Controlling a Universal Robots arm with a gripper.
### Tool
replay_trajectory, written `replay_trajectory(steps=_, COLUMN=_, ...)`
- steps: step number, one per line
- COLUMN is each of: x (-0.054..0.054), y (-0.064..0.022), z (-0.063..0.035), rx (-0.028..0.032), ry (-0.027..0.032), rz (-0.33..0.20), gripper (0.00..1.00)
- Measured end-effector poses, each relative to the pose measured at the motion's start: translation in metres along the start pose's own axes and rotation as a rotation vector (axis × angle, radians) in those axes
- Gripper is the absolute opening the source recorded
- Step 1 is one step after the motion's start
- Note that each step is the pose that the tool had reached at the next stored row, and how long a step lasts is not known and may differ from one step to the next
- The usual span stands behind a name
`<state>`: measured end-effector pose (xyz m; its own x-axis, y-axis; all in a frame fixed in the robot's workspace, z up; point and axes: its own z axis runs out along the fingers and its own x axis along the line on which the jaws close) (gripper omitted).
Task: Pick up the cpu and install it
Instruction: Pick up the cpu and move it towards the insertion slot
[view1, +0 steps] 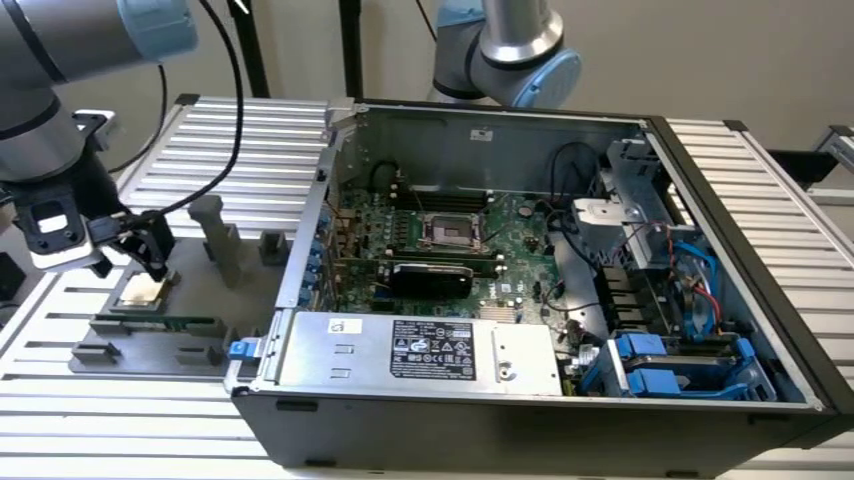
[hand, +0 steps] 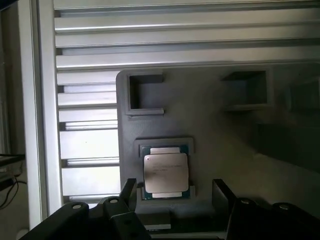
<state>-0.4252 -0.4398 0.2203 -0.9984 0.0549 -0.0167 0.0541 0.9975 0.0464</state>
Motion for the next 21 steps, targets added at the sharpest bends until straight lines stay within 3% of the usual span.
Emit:
replay_trajectory(steps=14, x=0.002, y=0.0012, z=0.0253, rx=0.0, ry=0.0001, rz=0.0, gripper=0.71)
replay_trajectory(steps=21, x=0.002, y=0.0028, z=0.0312, rx=0.0001, ry=0.0015, rz=0.0, gripper=0.71)
